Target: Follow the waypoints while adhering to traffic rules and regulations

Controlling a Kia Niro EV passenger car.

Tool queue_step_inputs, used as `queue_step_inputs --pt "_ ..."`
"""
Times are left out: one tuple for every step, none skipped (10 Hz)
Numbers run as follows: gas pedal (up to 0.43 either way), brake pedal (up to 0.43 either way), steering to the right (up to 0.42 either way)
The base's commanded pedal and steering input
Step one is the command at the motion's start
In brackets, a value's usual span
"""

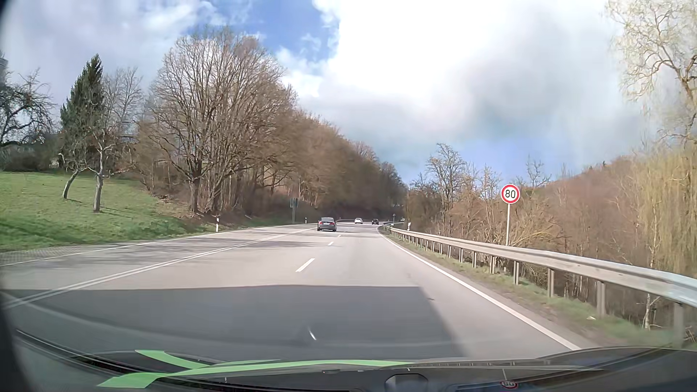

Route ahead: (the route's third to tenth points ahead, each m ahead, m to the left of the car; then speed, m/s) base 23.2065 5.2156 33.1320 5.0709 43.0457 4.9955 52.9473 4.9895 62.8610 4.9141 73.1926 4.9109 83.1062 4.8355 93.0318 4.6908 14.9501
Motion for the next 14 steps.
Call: queue_step_inputs --pt "0.228 0.000 -0.010" --pt "0.228 0.000 -0.010" --pt "0.228 0.000 -0.010" --pt "0.228 0.000 -0.010" --pt "0.228 0.000 -0.010" --pt "0.228 0.000 -0.011" --pt "0.228 0.000 -0.013" --pt "0.228 0.000 -0.013" --pt "0.228 0.000 -0.014" --pt "0.228 0.000 -0.014" --pt "0.228 0.000 -0.014" --pt "0.228 0.000 -0.015" --pt "0.228 0.000 -0.016" --pt "0.228 0.000 -0.016"
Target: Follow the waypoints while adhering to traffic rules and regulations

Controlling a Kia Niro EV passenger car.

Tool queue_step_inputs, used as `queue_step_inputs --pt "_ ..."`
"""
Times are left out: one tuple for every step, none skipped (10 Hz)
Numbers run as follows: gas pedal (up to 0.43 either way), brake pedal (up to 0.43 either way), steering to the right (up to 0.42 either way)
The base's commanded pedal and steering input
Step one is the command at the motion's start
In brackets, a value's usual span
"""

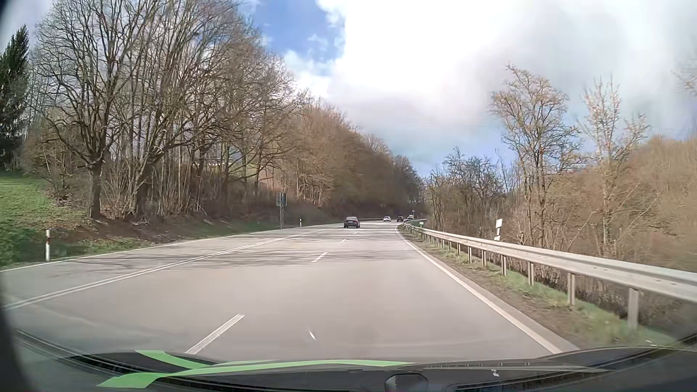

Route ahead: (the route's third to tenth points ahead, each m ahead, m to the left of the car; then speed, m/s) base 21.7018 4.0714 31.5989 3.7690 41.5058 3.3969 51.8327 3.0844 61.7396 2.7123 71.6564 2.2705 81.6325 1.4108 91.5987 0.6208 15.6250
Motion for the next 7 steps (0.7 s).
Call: queue_step_inputs --pt "0.228 0.000 -0.014" --pt "0.228 0.000 -0.010" --pt "0.228 0.000 -0.007" --pt "0.240 0.000 -0.005" --pt "0.268 0.000 -0.005" --pt "0.287 0.000 -0.004" --pt "0.287 0.000 -0.004"
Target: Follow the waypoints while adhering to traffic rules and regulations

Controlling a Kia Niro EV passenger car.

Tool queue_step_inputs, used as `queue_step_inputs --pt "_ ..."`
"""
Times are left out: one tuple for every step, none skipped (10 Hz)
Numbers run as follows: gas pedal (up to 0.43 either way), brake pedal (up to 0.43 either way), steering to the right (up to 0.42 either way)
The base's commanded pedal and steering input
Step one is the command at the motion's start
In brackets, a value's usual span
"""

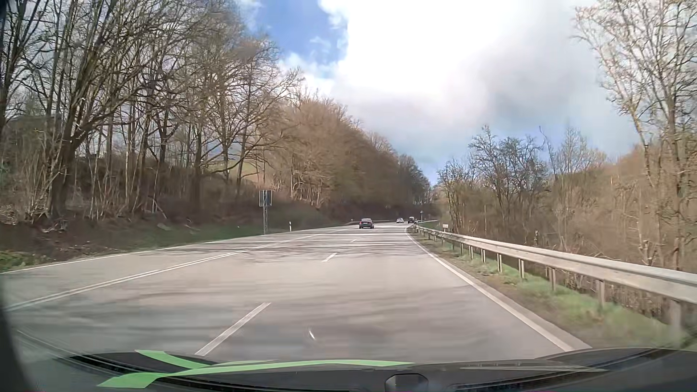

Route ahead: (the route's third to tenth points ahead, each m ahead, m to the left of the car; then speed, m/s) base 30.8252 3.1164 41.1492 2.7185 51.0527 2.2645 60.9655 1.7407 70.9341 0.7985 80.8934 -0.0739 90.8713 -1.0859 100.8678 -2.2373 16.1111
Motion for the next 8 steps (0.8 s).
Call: queue_step_inputs --pt "0.287 0.000 -0.003" --pt "0.287 0.000 -0.002" --pt "0.287 0.000 -0.002" --pt "0.287 0.000 0.001" --pt "0.287 0.000 0.002" --pt "0.287 0.000 0.002" --pt "0.287 0.000 0.002" --pt "0.287 0.000 0.002"
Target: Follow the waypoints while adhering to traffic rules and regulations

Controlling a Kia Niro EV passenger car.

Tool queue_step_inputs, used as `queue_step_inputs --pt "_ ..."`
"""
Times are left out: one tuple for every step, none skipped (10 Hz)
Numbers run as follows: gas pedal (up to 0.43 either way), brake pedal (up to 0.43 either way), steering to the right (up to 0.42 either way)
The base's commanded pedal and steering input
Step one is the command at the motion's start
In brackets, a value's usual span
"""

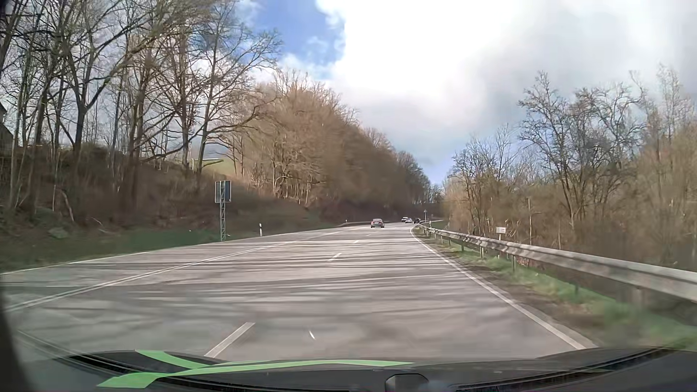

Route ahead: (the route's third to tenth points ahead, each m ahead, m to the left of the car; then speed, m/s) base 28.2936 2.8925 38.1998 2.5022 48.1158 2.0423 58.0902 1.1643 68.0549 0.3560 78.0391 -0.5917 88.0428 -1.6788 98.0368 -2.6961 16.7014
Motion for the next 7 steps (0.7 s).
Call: queue_step_inputs --pt "0.287 0.000 0.002" --pt "0.287 0.000 0.002" --pt "0.287 0.000 0.001" --pt "0.287 0.000 0.002" --pt "0.287 0.000 0.003" --pt "0.287 0.000 0.003" --pt "0.287 0.000 0.004"
